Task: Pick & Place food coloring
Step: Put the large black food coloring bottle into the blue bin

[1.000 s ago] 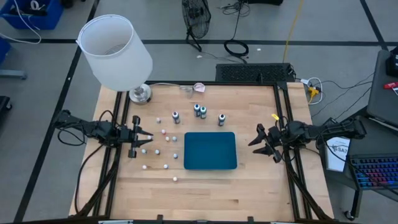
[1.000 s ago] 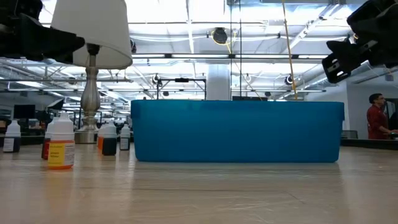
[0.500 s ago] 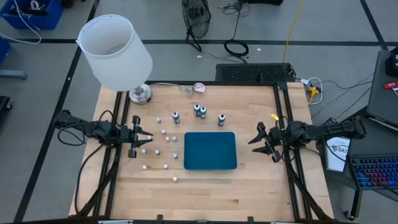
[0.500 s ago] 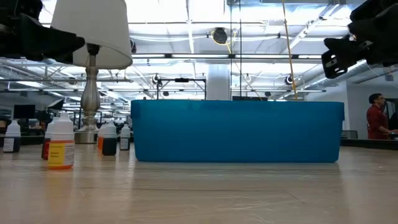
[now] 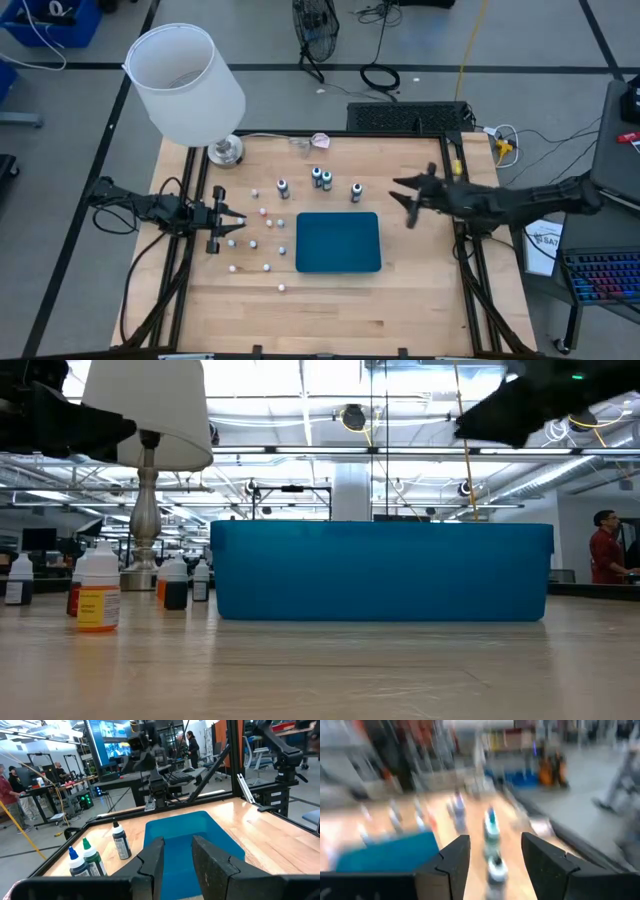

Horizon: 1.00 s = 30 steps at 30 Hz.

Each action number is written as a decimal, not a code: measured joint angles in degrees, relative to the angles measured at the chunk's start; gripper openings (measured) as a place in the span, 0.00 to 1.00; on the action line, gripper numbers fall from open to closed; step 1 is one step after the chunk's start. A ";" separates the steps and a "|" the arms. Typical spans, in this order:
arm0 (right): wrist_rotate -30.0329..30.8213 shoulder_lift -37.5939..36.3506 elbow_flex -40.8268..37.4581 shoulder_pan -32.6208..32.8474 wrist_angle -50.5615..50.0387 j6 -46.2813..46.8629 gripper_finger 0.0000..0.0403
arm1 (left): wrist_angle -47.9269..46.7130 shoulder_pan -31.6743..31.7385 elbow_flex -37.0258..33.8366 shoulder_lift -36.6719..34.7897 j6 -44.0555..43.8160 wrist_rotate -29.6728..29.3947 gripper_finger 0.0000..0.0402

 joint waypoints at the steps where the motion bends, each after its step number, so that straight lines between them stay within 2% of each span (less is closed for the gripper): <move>1: -0.42 4.54 4.82 -0.90 -4.62 0.81 0.43 | -0.02 0.00 0.00 0.00 0.00 0.01 0.26; 8: -8.60 33.75 37.56 -10.53 -36.48 3.74 0.48 | -0.01 0.00 0.00 0.00 0.00 0.01 0.26; 12: -15.32 44.68 49.28 -15.55 -45.07 4.06 0.52 | -0.01 0.00 0.00 0.00 0.01 0.01 0.26; 15: -18.34 51.01 53.00 -17.90 -48.28 3.99 0.56 | 0.00 0.00 0.00 0.00 0.00 0.01 0.26; 19: -21.49 55.53 54.49 -19.78 -49.44 3.58 0.60 | 0.00 0.00 0.00 0.00 0.00 0.01 0.26; 30: -21.56 61.93 54.46 -20.42 -49.76 1.42 0.60 | 0.00 0.00 0.00 0.00 0.00 0.01 0.26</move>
